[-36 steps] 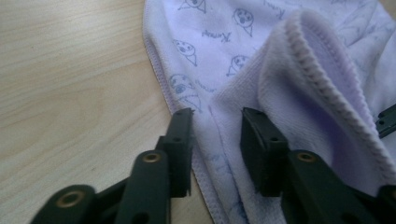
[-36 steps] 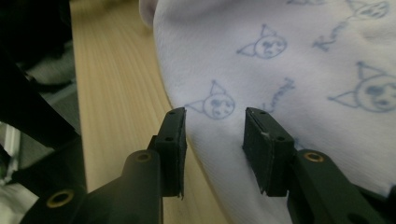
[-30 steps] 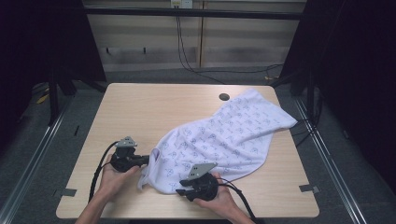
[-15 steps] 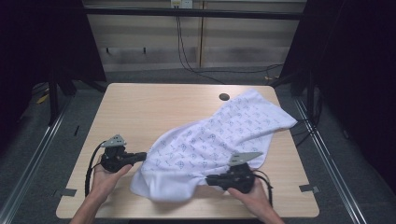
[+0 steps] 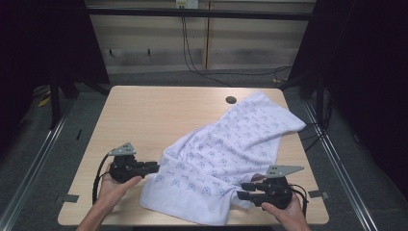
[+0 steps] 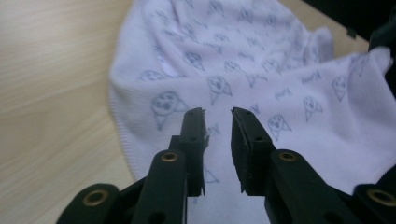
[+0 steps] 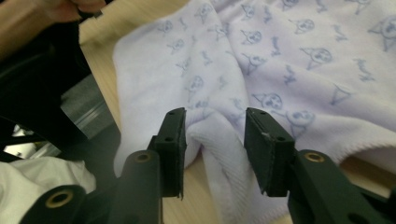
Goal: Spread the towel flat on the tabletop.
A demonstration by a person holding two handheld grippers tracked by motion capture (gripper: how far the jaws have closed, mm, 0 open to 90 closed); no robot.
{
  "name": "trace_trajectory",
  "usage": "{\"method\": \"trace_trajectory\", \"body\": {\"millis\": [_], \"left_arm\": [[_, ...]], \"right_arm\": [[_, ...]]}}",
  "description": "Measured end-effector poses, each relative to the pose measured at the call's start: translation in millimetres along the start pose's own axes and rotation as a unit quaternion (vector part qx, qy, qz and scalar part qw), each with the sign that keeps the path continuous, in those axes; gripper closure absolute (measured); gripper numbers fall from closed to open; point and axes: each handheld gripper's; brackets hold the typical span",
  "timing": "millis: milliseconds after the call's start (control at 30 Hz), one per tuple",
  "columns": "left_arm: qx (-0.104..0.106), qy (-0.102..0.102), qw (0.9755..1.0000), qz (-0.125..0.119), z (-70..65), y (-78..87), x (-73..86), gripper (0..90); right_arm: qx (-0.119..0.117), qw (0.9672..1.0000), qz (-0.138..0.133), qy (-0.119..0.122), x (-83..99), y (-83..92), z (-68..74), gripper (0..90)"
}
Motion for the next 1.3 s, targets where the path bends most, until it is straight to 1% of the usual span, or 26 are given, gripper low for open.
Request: {"method": "trace_trajectory", "body": {"millis": [33, 67, 100, 133, 167, 233, 267, 300, 333, 367, 400, 433, 500, 567, 633, 667, 700, 767, 800, 867, 967, 1000, 1033, 1100, 1167, 1300], "left_arm": [[0.004, -0.005, 0.9998, 0.021, -2.1, -11.1, 3.1, 73.1], [0.004, -0.005, 0.9998, 0.021, -2.1, -11.1, 3.1, 72.8], [-0.002, -0.014, 0.9993, 0.033, -3.3, -19.6, 6.5, 72.8], [0.000, -0.017, 0.9990, 0.043, -3.6, -23.0, 7.6, 73.0], [-0.002, -0.021, 0.9986, 0.049, -4.2, -25.6, 8.6, 73.0], [-0.009, -0.027, 0.9971, 0.071, -5.8, -31.0, 12.6, 73.0], [-0.015, -0.025, 0.9956, 0.089, -6.0, -33.1, 15.9, 73.0], [-0.016, -0.032, 0.9960, 0.082, -6.5, -31.0, 19.4, 73.4], [-0.010, -0.039, 0.9954, 0.087, -7.4, -27.2, 21.5, 73.3], [-0.009, -0.044, 0.9949, 0.090, -8.8, -22.9, 24.2, 73.9], [-0.016, -0.045, 0.9945, 0.093, -11.0, -17.6, 27.4, 73.9], [-0.013, -0.050, 0.9942, 0.095, -12.6, -12.0, 31.6, 74.1], [-0.009, -0.046, 0.9948, 0.090, -15.2, -1.5, 40.5, 74.4], [-0.002, -0.044, 0.9937, 0.103, -18.1, 6.5, 44.5, 74.3], [0.000, -0.043, 0.9934, 0.106, -19.5, 8.3, 45.3, 73.7], [0.001, -0.038, 0.9937, 0.105, -17.8, 7.2, 43.0, 72.0], [-0.006, -0.040, 0.9939, 0.102, -17.0, 6.2, 40.8, 69.9], [0.000, -0.041, 0.9956, 0.084, -13.3, 3.5, 33.0, 68.3], [-0.010, -0.040, 0.9963, 0.076, -11.6, 1.4, 28.2, 67.6], [-0.019, -0.038, 0.9969, 0.067, -6.6, -5.2, 18.1, 67.6], [-0.014, -0.024, 0.9989, 0.038, 1.4, -17.9, 3.7, 67.4], [-0.021, -0.023, 0.9990, 0.032, 3.6, -29.2, -3.9, 67.4], [-0.021, -0.023, 0.9990, 0.032, 3.6, -29.2, -3.9, 67.5], [-0.019, -0.029, 0.9984, 0.045, 5.0, -46.8, -9.4, 67.5], [-0.029, -0.042, 0.9973, 0.054, 5.4, -59.1, -12.6, 67.2], [-0.035, -0.026, 0.9984, 0.035, 11.2, -67.3, -16.7, 66.5]], "right_arm": [[0.001, 0.9999, -0.011, 0.000, -2.4, -3.8, 2.0, 64.5], [0.001, 0.9999, -0.011, 0.000, -2.4, -3.8, 2.0, 64.5], [-0.003, 0.9999, -0.014, 0.003, -3.4, -5.3, 3.4, 65.9], [-0.021, 0.9996, -0.013, 0.014, -6.3, -9.9, 11.8, 69.7], [-0.021, 0.9996, -0.013, 0.014, -6.3, -9.9, 11.8, 69.7], [-0.037, 0.9991, -0.001, 0.018, -6.9, -16.2, 18.1, 70.1], [-0.031, 0.9993, 0.005, 0.019, -6.7, -19.2, 19.5, 69.8], [-0.023, 0.9995, 0.007, 0.020, -7.7, -20.5, 19.6, 69.4], [-0.029, 0.9994, -0.003, 0.017, -9.8, -19.4, 17.6, 69.5], [-0.031, 0.9991, -0.031, 0.000, -14.7, -12.1, 12.1, 69.2], [-0.031, 0.9991, -0.031, 0.000, -14.7, -12.1, 12.1, 69.2], [-0.024, 0.9996, -0.016, -0.001, -16.6, -9.8, 8.2, 66.6], [-0.021, 0.9997, -0.008, -0.003, -15.5, -11.1, 6.9, 65.3], [-0.016, 0.9997, 0.012, -0.013, -10.3, -18.3, 3.4, 63.8], [0.001, 0.9997, 0.014, -0.020, -7.0, -25.5, 0.0, 61.2], [0.010, 0.9994, 0.015, -0.030, -6.3, -29.3, -1.9, 62.8], [0.005, 0.9992, 0.023, -0.031, -5.4, -34.8, -1.5, 63.2], [0.014, 0.9985, 0.053, -0.010, -3.7, -42.2, 3.9, 63.2], [0.020, 0.9974, 0.069, 0.001, -2.3, -45.6, 5.7, 63.2], [0.016, 0.9967, 0.079, -0.005, 2.9, -49.1, 5.2, 63.0], [0.037, 0.9954, 0.088, -0.010, 8.3, -49.1, -1.1, 61.7], [0.059, 0.9934, 0.098, -0.009, 10.6, -48.9, -5.5, 61.7], [0.059, 0.9934, 0.098, -0.009, 10.6, -48.9, -5.5, 61.7], [0.058, 0.9933, 0.099, -0.015, 12.6, -47.8, -6.7, 62.4], [0.057, 0.9926, 0.107, -0.003, 14.2, -45.6, -3.9, 64.3], [0.041, 0.9910, 0.127, -0.008, 21.9, -32.5, -1.3, 70.4]]}}
Point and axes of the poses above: each handheld gripper's, and its own axes: y roughly backward along the jaws, x roughly out of its underside, z roughly to its left, and after that the axes turned 3 degrees about -z, right-handed
